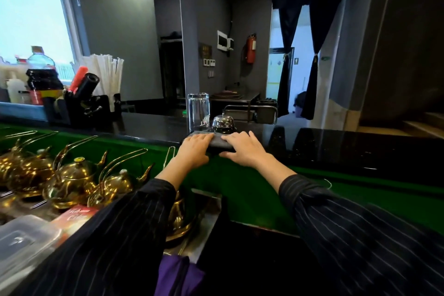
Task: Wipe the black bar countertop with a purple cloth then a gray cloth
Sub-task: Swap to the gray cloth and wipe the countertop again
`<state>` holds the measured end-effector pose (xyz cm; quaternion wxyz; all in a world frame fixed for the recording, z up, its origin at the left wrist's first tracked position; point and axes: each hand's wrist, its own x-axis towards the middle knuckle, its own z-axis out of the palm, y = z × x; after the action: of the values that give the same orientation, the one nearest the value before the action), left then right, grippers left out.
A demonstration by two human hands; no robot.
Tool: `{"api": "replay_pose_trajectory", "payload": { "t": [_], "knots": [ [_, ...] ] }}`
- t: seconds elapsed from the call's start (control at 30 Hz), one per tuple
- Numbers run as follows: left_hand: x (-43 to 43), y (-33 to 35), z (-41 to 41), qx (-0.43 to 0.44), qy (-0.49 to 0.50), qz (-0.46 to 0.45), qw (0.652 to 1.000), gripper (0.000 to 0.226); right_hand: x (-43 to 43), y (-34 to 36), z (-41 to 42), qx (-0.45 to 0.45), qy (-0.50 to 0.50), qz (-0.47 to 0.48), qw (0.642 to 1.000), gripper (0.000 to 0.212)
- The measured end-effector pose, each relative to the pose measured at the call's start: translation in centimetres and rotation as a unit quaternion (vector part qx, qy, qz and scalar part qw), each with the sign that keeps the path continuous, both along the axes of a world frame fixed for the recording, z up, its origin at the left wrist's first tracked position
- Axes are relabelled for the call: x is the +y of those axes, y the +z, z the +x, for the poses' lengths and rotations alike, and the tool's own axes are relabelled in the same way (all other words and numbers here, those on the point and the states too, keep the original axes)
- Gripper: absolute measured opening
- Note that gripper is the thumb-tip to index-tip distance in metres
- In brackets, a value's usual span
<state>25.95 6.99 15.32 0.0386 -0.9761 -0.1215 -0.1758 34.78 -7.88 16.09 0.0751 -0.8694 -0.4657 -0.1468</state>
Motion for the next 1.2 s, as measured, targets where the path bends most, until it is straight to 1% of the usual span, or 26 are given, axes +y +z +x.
{"api": "replay_pose_trajectory", "payload": {
  "t": [0.1, 0.2, 0.3, 0.4, 0.47, 0.53, 0.6, 0.67, 0.73, 0.8, 0.97, 1.07, 1.13, 1.2],
  "knots": [
    [-0.9, 0.3, -1.6, -0.03, -0.02, 0.002, 0.999, 0.066, -2.2, 0.7, -0.7, -0.005, 0.028, 0.075, 0.997, 0.036],
    [-2.6, 0.7, -2.9, -0.096, -0.056, -0.037, 0.993, 0.047, -5.5, 2.2, -1.4, -0.018, 0.032, 0.122, 0.992, 0.032],
    [-6.4, 2.0, -3.2, -0.16, -0.079, -0.078, 0.981, 0.022, -9.2, 4.3, -2.1, -0.043, 0.013, 0.17, 0.984, 0.027],
    [-11.2, 3.8, -2.1, -0.208, -0.121, -0.124, 0.963, 0.014, -13.5, 6.8, -1.9, -0.059, -0.028, 0.199, 0.978, 0.021],
    [-14.9, 4.6, -0.9, -0.23, -0.157, -0.17, 0.945, 0.015, -16.8, 8.3, -1.5, -0.033, -0.038, 0.245, 0.968, 0.017],
    [-18.8, 5.2, 0.5, -0.236, -0.198, -0.226, 0.924, 0.018, -20.6, 9.6, -1.0, 0.029, -0.04, 0.306, 0.951, 0.009],
    [-22.9, 5.3, 2.0, -0.212, -0.232, -0.294, 0.903, 0.025, -24.9, 10.3, -1.0, 0.093, -0.048, 0.335, 0.936, 0.005],
    [-27.1, 5.2, 3.5, -0.16, -0.261, -0.339, 0.889, 0.029, -29.3, 10.6, -0.5, 0.134, -0.064, 0.328, 0.933, 0.008],
    [-31.1, 4.7, 4.6, -0.116, -0.292, -0.354, 0.881, 0.026, -33.9, 10.5, 0.0, 0.14, -0.098, 0.294, 0.94, 0.01],
    [-34.8, 4.2, 5.5, -0.097, -0.311, -0.355, 0.876, 0.016, -38.1, 10.2, 0.5, 0.149, -0.131, 0.27, 0.942, 0.009],
    [-41.8, 3.1, 8.5, -0.065, -0.317, -0.348, 0.88, 0.022, -45.4, 8.7, 2.3, 0.14, -0.176, 0.236, 0.945, 0.006],
    [-45.3, 2.5, 10.5, -0.083, -0.315, -0.332, 0.885, 0.024, -48.2, 7.4, 4.7, 0.091, -0.205, 0.201, 0.954, 0.009],
    [-47.6, 2.2, 12.0, -0.099, -0.319, -0.332, 0.882, 0.03, -49.7, 6.8, 6.3, 0.017, -0.235, 0.153, 0.96, 0.01],
    [-49.3, 2.0, 13.6, -0.103, -0.325, -0.317, 0.885, 0.039, -50.5, 5.9, 7.8, -0.075, -0.284, 0.092, 0.952, 0.013]
  ]
}}
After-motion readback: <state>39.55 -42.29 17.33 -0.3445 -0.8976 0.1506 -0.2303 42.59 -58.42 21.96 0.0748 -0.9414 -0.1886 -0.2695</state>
